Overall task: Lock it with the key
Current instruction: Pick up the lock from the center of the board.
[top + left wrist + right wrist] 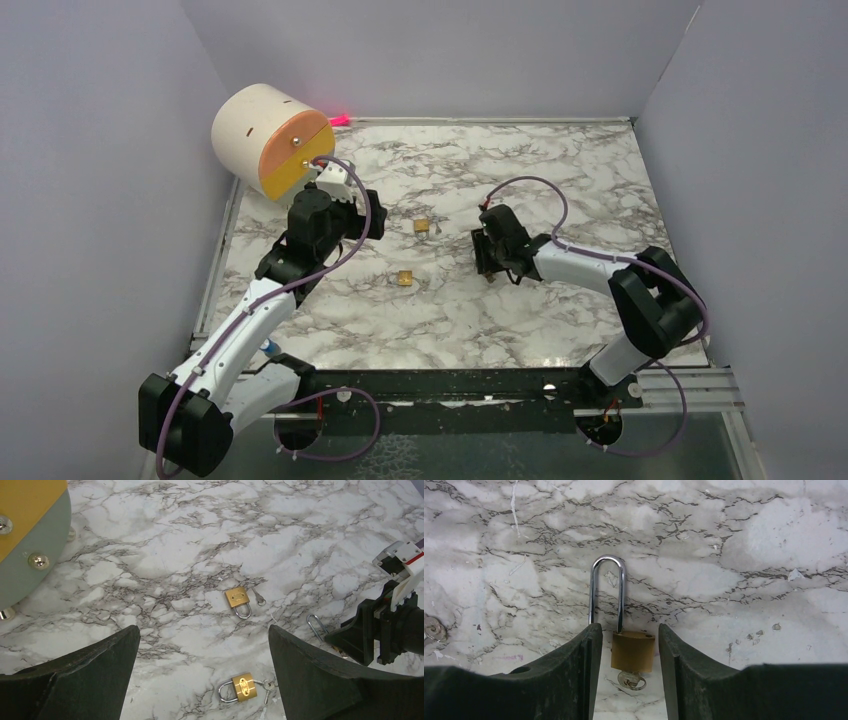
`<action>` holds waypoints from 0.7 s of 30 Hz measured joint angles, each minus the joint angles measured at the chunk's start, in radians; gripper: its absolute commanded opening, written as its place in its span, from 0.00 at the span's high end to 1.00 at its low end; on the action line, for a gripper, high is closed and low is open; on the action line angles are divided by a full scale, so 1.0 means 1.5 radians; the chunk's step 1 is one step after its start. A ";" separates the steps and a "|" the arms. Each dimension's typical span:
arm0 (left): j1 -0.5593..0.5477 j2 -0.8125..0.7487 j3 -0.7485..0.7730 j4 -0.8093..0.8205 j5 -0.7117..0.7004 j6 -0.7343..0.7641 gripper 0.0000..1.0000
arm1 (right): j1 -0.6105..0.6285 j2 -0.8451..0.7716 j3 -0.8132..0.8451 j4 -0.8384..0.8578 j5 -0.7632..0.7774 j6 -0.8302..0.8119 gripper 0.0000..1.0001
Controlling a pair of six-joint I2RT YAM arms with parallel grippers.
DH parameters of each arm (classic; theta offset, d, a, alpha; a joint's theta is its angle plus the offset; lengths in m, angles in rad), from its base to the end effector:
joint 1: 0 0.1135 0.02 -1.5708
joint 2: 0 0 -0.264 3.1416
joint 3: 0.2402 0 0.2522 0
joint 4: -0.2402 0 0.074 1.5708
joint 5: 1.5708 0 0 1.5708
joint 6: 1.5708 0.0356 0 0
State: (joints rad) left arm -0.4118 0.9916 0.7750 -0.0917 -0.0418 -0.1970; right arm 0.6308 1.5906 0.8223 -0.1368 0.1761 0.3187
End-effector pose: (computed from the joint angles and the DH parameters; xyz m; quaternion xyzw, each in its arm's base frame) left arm 0.2132 -0.0915 0.3071 0.0743 0.8038 -0.1607 0.5680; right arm 0.2544 0.1780 0.1646 -0.1179 0.9345 0.0749 0.3275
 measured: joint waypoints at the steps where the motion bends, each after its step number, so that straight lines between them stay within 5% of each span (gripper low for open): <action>1: 0.000 0.000 0.000 0.000 0.000 0.000 0.02 | 0.005 0.004 0.003 -0.002 0.004 -0.002 0.51; 7: 0.000 0.000 0.000 0.000 0.000 0.003 0.01 | 0.023 0.018 0.007 -0.018 0.012 -0.004 0.52; 16: 0.000 0.000 0.001 -0.001 0.000 0.013 0.02 | 0.025 0.018 0.007 -0.024 0.012 0.003 0.80; 21: 0.000 0.003 0.003 -0.001 0.000 0.022 0.02 | 0.025 0.016 0.007 -0.024 0.005 0.009 0.86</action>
State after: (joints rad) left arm -0.4118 0.9962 0.7799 -0.0925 -0.0414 -0.1635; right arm 0.6685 1.6138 0.8330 -0.1734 0.1833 0.3328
